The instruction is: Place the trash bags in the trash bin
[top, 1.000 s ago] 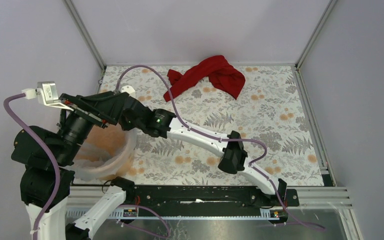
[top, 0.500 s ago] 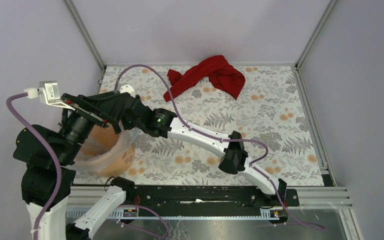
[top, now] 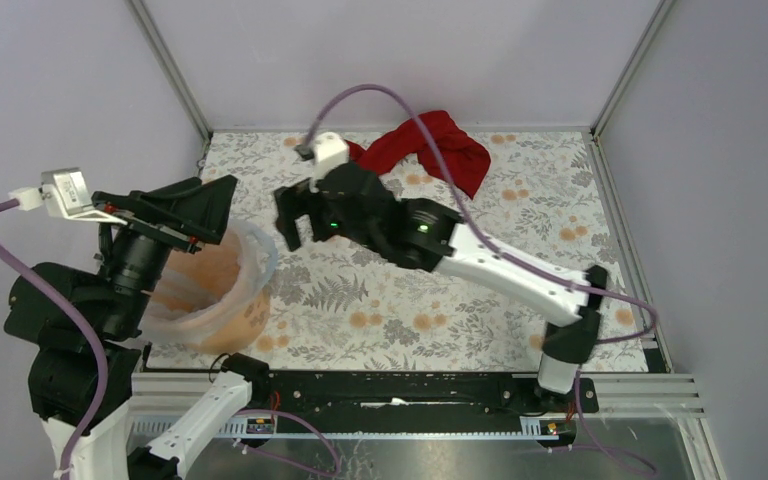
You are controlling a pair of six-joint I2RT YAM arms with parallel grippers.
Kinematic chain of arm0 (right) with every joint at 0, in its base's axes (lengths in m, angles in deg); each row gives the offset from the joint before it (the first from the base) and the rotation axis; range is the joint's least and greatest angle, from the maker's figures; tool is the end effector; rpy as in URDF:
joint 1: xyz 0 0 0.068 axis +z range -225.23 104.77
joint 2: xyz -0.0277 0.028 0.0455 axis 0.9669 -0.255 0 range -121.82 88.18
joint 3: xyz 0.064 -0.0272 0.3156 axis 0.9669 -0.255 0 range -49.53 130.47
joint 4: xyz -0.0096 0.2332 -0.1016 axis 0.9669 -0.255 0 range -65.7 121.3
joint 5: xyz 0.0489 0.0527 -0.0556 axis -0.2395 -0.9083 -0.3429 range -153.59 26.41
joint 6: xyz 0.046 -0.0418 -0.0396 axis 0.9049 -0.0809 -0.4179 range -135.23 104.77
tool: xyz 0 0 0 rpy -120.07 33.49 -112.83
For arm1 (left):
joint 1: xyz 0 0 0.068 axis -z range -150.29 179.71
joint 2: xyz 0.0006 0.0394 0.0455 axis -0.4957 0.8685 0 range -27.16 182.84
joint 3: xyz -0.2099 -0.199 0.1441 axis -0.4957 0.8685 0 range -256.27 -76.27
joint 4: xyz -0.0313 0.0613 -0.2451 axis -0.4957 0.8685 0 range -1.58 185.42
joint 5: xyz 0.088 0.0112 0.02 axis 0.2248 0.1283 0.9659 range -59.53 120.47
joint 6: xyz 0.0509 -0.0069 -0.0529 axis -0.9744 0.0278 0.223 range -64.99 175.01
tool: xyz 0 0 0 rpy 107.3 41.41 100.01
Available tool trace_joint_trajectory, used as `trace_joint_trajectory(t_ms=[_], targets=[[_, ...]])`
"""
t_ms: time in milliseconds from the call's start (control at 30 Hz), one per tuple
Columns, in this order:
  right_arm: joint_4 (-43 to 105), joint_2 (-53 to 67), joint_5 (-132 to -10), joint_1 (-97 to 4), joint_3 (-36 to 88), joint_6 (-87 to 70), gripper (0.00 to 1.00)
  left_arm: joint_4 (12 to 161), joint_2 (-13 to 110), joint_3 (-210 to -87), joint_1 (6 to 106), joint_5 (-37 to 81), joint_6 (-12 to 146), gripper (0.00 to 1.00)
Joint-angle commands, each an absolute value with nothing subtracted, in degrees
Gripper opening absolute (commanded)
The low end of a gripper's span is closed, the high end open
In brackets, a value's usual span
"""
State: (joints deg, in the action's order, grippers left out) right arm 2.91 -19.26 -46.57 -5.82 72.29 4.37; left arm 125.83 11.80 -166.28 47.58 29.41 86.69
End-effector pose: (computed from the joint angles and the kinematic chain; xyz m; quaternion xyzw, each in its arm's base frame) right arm 0.1783 0.4232 0.4997 -0.2456 0.7453 0.3436 0.5160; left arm 0.0082 -0.0038 0.5666 -0.0671 0.6144 -0.3346 0.7113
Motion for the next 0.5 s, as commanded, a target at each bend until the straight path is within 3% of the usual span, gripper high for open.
trace_joint_trajectory(t_ms=[0, 233, 467], targets=[[5.5, -3.7, -39.7, -9.7, 55.1, 1.3, 1.00, 123.8, 11.9, -168.4, 47.7, 34.0, 84.1, 0.89], [3.3, 25.7, -24.7, -13.8, 37.5, -7.2, 1.00, 121.8, 15.7, -168.9, 47.7, 33.8, 83.1, 0.96], [-6.1, 37.3, -12.6, -13.8, 40.2, -13.8, 1.00, 118.8, 18.5, -168.4, 47.7, 32.3, 83.2, 0.99]])
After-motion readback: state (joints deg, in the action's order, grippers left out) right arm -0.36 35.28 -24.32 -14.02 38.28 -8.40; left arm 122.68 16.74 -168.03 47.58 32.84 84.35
